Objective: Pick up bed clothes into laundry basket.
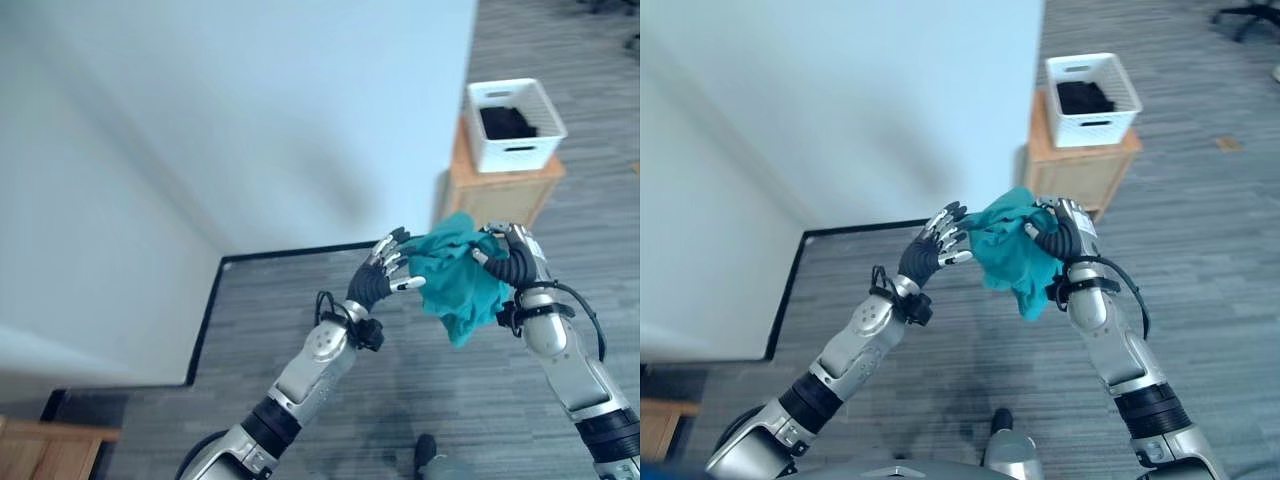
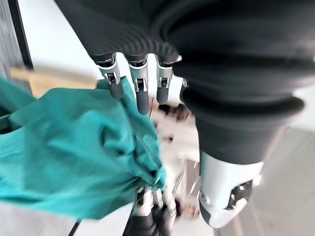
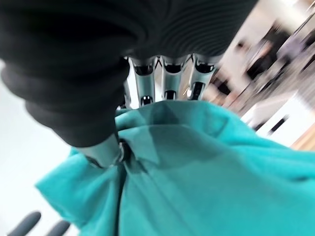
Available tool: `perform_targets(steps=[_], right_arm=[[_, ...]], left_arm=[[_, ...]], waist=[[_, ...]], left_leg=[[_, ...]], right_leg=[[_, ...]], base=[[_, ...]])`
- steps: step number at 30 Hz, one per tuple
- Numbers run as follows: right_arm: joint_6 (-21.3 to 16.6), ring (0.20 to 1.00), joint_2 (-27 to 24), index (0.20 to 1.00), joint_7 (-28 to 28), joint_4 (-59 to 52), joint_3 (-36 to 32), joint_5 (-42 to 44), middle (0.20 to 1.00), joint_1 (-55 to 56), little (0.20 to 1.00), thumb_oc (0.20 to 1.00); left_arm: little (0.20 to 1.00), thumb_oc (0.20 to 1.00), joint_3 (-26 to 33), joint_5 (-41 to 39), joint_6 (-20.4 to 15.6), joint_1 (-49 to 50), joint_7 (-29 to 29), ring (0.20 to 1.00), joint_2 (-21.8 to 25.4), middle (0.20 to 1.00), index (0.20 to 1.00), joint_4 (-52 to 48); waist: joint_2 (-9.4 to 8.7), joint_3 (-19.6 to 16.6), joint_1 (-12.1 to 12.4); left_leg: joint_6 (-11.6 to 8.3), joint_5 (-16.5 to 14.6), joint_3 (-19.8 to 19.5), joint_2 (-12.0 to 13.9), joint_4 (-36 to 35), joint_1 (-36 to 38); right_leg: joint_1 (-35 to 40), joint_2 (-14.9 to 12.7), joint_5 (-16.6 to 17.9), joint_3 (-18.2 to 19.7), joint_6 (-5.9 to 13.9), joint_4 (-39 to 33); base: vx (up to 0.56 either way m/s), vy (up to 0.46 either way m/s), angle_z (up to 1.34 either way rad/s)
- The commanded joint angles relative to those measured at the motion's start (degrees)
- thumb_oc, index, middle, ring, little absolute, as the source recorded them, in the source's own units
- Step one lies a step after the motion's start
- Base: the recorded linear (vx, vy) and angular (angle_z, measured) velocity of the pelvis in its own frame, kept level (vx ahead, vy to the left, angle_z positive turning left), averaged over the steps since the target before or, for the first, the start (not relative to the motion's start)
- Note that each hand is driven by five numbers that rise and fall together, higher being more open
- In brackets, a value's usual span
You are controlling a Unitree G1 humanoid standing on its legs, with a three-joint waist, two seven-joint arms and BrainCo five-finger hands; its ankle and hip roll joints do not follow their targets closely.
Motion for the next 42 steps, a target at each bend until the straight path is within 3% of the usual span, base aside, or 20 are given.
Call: perform_targets(steps=[1,3,4,8,10,13,16,17,19,20,22,25,27,31,32,37,38,39,40,42], right_arm=[[-1.5,0.200,-4.0,0.200,-3.3,-3.0,-2.9,-0.5,0.200,-5.5,0.200,0.200],[-1.2,0.200,-4.5,0.200,-4.0,-1.4,-2.4,-0.8,0.200,-6.2,0.200,0.200],[-1.0,0.200,-5.0,0.200,-4.3,-0.1,-2.0,-1.5,0.200,-5.9,0.200,0.200],[0.0,0.200,-4.8,0.200,-4.9,2.6,-1.6,-1.9,0.200,-5.4,0.200,0.200],[0.2,0.200,-4.9,0.200,-4.6,4.2,-1.8,-3.1,0.200,-4.2,0.200,0.200],[0.8,0.200,-4.6,0.200,-4.1,4.7,-2.0,-4.0,0.200,-4.0,0.200,0.200],[1.6,0.200,-3.6,0.200,-4.3,6.1,-1.2,-4.4,0.200,-5.4,0.200,0.200],[2.1,0.200,-3.9,0.200,-4.4,6.6,-1.7,-4.6,0.200,-5.3,0.200,0.200],[2.1,0.200,-3.9,0.200,-4.4,6.6,-1.7,-4.6,0.200,-5.2,0.200,0.200],[2.5,0.200,-4.5,0.200,-4.7,7.3,-3.7,-4.0,0.200,-4.7,0.200,0.200],[2.4,0.200,-4.5,0.200,-4.8,7.8,-3.9,-3.4,0.200,-4.8,0.200,0.200],[2.4,0.200,-4.5,0.200,-4.8,8.6,-4.3,-2.3,0.200,-4.7,0.200,0.200],[2.2,0.200,-5.2,0.200,-4.2,9.4,-4.8,-0.7,0.200,-3.9,0.200,0.200],[1.9,0.200,-4.4,0.200,-3.0,10.1,-5.4,1.6,0.200,-2.5,0.200,0.200],[1.2,0.200,-3.9,0.200,-1.9,10.5,-4.3,2.9,0.200,-1.6,0.200,0.200],[1.3,0.200,-5.3,0.200,-2.2,10.0,-6.2,3.1,0.200,0.7,0.200,0.200],[-3.2,0.200,16.7,0.200,3.4,18.2,0.7,19.5,0.200,11.5,0.200,0.200],[-3.0,0.200,16.1,0.200,3.6,18.2,0.8,18.8,0.200,11.0,0.200,0.200],[-3.0,0.200,15.4,0.200,3.5,18.0,0.7,18.2,0.200,10.6,0.200,0.200],[-3.2,0.200,14.6,0.200,3.3,17.6,0.1,18.2,0.200,9.9,0.200,0.200]], left_arm=[[1.000,1.000,-1.7,-0.6,-3.1,-5.1,1.0,1.000,-3.6,1.000,1.000,2.5],[1.000,1.000,-1.6,0.4,-3.6,-5.4,2.1,1.000,-4.0,1.000,1.000,3.3],[1.000,1.000,-1.9,1.1,-3.6,-5.2,2.4,1.000,-4.3,1.000,1.000,3.8],[1.000,1.000,-1.6,2.5,-3.7,-4.7,3.4,1.000,-4.0,1.000,1.000,3.3],[1.000,1.000,-1.0,2.6,-3.6,-4.4,3.1,1.000,-2.7,1.000,1.000,2.6],[1.000,1.000,-1.0,2.7,-3.6,-3.9,3.2,1.000,-1.5,1.000,1.000,1.6],[1.000,1.000,-1.1,3.4,-4.0,-4.4,4.9,1.000,0.0,1.000,1.000,1.1],[1.000,1.000,-0.8,2.9,-4.0,-4.6,4.8,1.000,0.6,1.000,1.000,0.5],[1.000,1.000,-0.8,2.9,-4.0,-4.6,4.8,1.000,0.6,1.000,1.000,0.5],[1.000,1.000,-0.4,2.6,-3.9,-4.2,4.2,1.000,1.0,1.000,1.000,0.4],[1.000,1.000,-0.5,2.6,-3.9,-4.1,3.9,1.000,0.9,1.000,1.000,0.5],[1.000,1.000,-0.5,2.7,-3.8,-4.0,3.6,1.000,0.6,1.000,1.000,0.8],[1.000,1.000,-0.3,2.8,-3.5,-2.9,2.6,1.000,0.3,1.000,1.000,1.7],[1.000,1.000,0.8,2.4,-3.4,-1.3,1.6,1.000,0.2,1.000,1.000,1.6],[1.000,1.000,2.7,1.5,-3.1,0.3,1.7,1.000,-0.4,1.000,1.000,2.2],[1.000,1.000,2.9,-0.5,-2.7,0.7,1.7,1.000,-1.4,1.000,1.000,2.0],[0.818,0.818,18.5,7.2,0.5,21.0,3.7,0.818,7.6,0.818,0.818,3.3],[0.573,0.573,18.3,7.4,0.4,20.7,3.5,0.573,7.5,0.573,0.573,3.4],[0.200,0.200,18.1,7.8,0.3,20.2,3.3,0.200,7.3,0.200,0.200,3.3],[0.200,0.200,17.4,8.5,0.1,19.3,3.1,0.200,7.1,0.200,0.200,3.0]], waist=[[0.54,1.3,1.4],[1.14,1.7,3.0],[2.23,1.7,3.8],[2.08,2.1,6.4],[3.28,0.6,7.8],[2.90,0.7,7.5],[3.86,3.3,4.5],[4.35,3.7,3.7],[4.31,3.8,3.6],[4.31,3.6,3.3],[4.34,3.5,3.4],[4.37,3.2,3.3],[3.44,2.7,2.9],[2.34,0.7,3.6],[2.19,-0.5,4.5],[1.75,0.4,4.7],[-3.43,-2.2,11.6],[-3.14,-2.7,11.4],[-2.89,-3.2,11.3],[-2.47,-3.4,10.7]], left_leg=[[2.76,1.5,-1.0,-1.5,-9.6,0.4],[3.53,2.6,-6.8,-4.8,-19.1,-0.1],[3.45,6.6,-9.4,-5.6,-26.3,-1.4],[3.84,11.0,-10.0,-9.0,-32.7,-5.9],[6.30,13.0,-8.9,-8.4,-35.5,-3.4],[7.90,11.0,-7.4,-8.2,-35.5,-0.5],[8.71,9.2,-3.6,-5.7,-35.5,4.3],[8.49,8.6,-2.0,-4.8,-35.5,5.8],[8.48,8.5,-2.1,-4.8,-35.5,5.9],[8.05,7.3,-0.3,-3.9,-35.5,7.1],[7.66,6.8,0.1,-3.4,-35.5,7.4],[7.28,6.0,0.3,-3.0,-35.5,7.9],[6.49,4.6,-0.3,-3.0,-35.5,9.1],[5.44,4.5,0.1,-2.9,-35.5,10.7],[4.28,5.8,0.3,-1.7,-34.9,11.3],[2.40,7.6,2.3,-0.9,-27.9,5.8],[7.58,3.9,4.2,-3.8,-34.6,8.8],[7.22,4.3,4.6,-3.7,-34.9,8.9],[6.65,4.9,5.0,-3.2,-35.0,8.7],[5.80,5.6,5.2,-2.6,-34.9,8.9]], right_leg=[[3.3,-0.8,-5.0,-4.3,6.94,-3.5],[4.0,0.1,-5.4,-0.8,7.38,-3.5],[5.3,1.6,-6.3,1.6,7.45,-3.5],[8.4,3.3,-9.0,5.4,6.73,-3.5],[10.2,4.3,-11.5,6.4,7.03,1.6],[6.0,3.3,-11.7,5.2,10.05,13.4],[-8.4,-0.4,-4.6,1.6,16.43,33.3],[-10.1,-2.7,-4.5,-1.9,15.94,33.3],[-10.0,-2.8,-4.6,-2.0,15.93,33.4],[-10.6,-5.4,-6.3,-5.7,13.23,28.0],[-10.4,-6.7,-6.4,-6.8,12.63,25.2],[-10.1,-7.7,-5.0,-6.6,12.31,20.7],[-9.3,-9.0,-2.6,-1.9,13.10,13.0],[-3.6,-8.3,-0.4,-2.5,13.19,4.0],[0.5,-6.1,0.2,-3.9,12.63,-1.2],[4.6,-7.0,-0.9,-8.7,11.49,-3.5],[5.3,-0.1,-7.1,-6.0,10.62,3.9],[5.8,0.1,-6.7,-6.2,10.42,2.3],[6.2,0.1,-6.2,-6.7,10.24,0.8],[7.4,0.1,-5.5,-7.9,10.09,-1.5]], base=[[0.18,0.053,-1.38],[0.38,0.060,-1.08],[0.47,0.011,-1.13],[0.34,-0.041,-0.71],[0.47,0.080,-1.00],[0.28,0.050,-0.96],[0.19,0.062,-1.03],[0.18,0.018,-0.81],[0.16,-0.063,-0.11],[0.17,-0.127,-0.12],[0.18,-0.212,-0.16],[0.11,-0.166,-0.01],[0.22,-0.376,0.34],[0.13,-0.223,0.00],[0.09,-0.248,-0.37],[-0.02,-0.171,-0.01],[-0.05,-0.025,0.30],[-0.07,-0.023,-0.02],[-0.12,-0.059,-0.40],[-0.09,-0.060,-0.05]])
